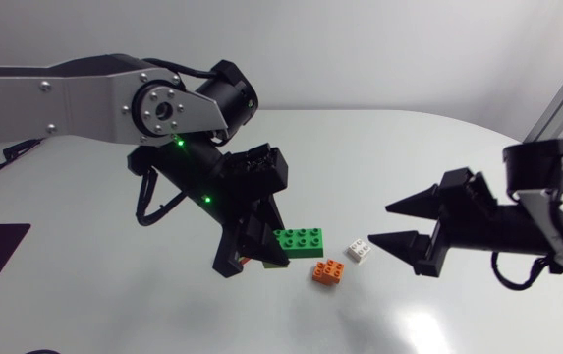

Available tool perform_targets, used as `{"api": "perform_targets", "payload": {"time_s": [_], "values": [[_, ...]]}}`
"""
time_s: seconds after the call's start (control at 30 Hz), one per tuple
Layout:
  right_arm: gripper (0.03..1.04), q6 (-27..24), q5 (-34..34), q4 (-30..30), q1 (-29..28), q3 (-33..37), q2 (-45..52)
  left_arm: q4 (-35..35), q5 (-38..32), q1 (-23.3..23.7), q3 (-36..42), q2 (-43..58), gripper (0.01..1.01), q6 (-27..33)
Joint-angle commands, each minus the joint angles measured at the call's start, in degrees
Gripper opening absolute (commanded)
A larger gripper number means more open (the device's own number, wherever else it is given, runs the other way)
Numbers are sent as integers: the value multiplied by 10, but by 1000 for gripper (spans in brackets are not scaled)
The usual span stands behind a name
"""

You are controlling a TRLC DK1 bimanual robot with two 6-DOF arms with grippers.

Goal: Separate the duplo bricks

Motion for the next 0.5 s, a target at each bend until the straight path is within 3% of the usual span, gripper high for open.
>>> {"api": "perform_targets", "payload": {"time_s": [0.0, 0.2, 0.47], "values": [[997, -9, -18, -78, 39, 51, -55, -10, -3, -13, -11, 4, 308, 22], [997, -9, -66, -196, 108, 114, -65, -43, -4, -36, 1, 4, 308, 44], [995, 7, -64, -191, 169, 99, -52, -47, -4, -34, 23, 23, 308, 51]]}}
